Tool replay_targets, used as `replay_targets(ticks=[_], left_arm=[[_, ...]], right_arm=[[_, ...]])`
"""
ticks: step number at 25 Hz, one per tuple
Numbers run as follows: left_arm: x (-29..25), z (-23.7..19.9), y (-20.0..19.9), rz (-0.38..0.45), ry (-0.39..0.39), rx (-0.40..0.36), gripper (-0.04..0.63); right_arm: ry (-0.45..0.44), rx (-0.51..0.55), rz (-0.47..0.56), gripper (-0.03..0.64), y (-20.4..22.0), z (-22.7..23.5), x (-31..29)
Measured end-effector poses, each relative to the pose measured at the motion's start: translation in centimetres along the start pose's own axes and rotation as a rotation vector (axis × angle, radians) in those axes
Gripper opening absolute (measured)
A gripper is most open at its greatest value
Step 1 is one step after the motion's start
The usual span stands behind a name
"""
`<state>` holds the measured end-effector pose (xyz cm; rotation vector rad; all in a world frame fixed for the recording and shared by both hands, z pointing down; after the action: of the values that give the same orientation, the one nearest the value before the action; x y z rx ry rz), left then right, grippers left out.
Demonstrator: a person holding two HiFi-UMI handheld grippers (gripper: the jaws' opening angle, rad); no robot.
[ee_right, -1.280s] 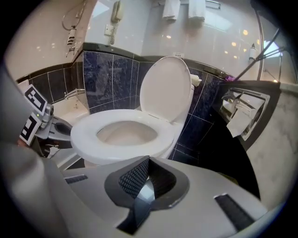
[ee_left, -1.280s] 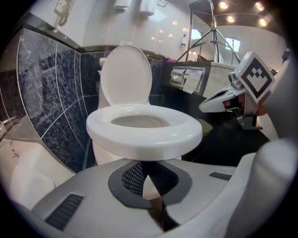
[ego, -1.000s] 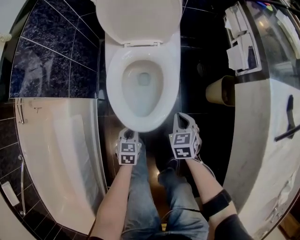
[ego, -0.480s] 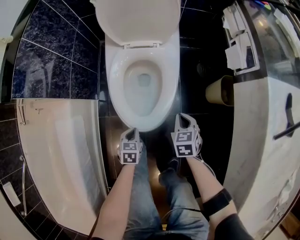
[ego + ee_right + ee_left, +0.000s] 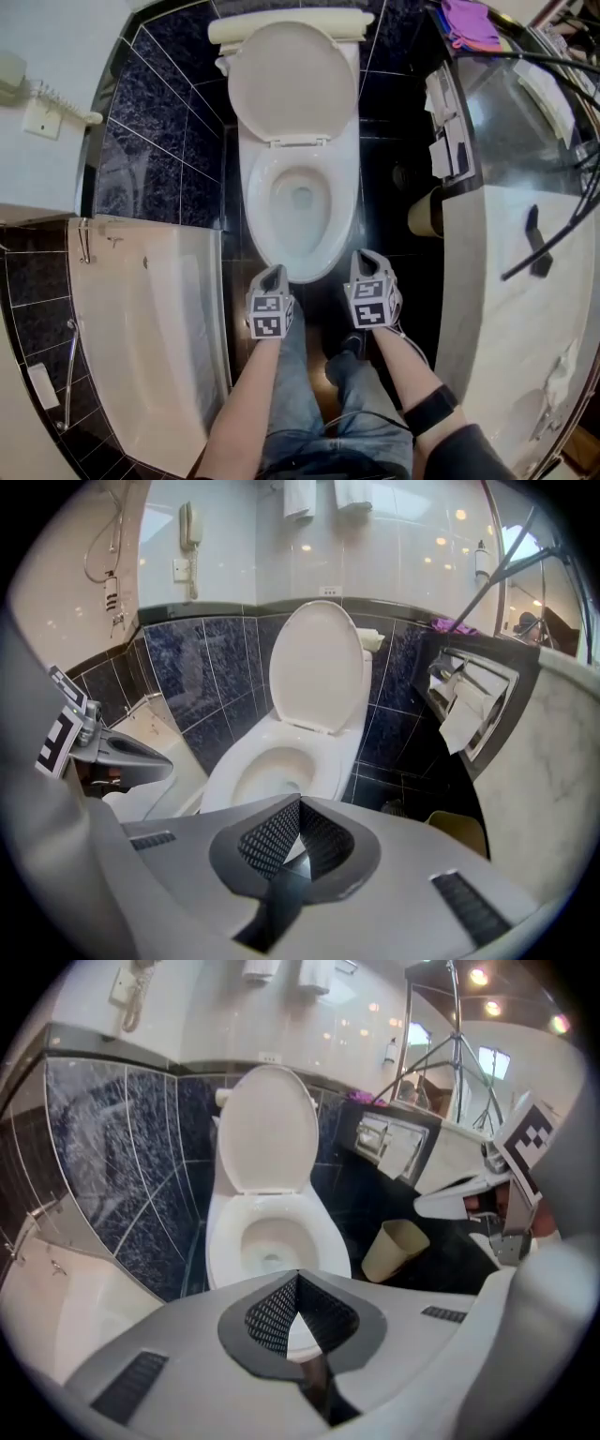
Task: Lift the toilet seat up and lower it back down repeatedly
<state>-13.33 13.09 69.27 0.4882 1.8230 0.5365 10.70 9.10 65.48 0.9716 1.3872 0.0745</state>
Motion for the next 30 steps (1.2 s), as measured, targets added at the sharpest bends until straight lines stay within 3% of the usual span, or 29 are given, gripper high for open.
replay_targets(ticks=[8, 16, 23, 30], left_arm=[[12.7, 4.9, -12.0, 0.147, 0.023, -0.034, -0.009], [23.8, 9.8, -20.7, 0.274, 0.057, -0.138, -0.009], [29.6, 11.6, -23.0, 0.348, 0.082, -0.141, -0.009], [32.3, 11.2, -22.4, 0.375, 0.087, -0.143, -0.009]], right_arm=[[-0.052, -0.014, 0.141, 0.017, -11.2, 1.2, 12.1], [-0.046, 0.003, 0.245, 0.017, -17.2, 3.1, 21.7], [-0.063, 0.019, 0.286, 0.017, -18.2, 3.3, 26.8], [-0.061, 0.013, 0.310, 0.017, -17.8, 2.6, 29.0]])
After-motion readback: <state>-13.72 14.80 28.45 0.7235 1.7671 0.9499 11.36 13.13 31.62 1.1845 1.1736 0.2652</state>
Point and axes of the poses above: the fingertips, and each gripper's own axes: x backward along the fingers, z to its right, y out of its underside, the point moved 10 cm from there along x, backward along the fingers, and after that the axes turned 12 degrees about x, right-handed, at the moved point
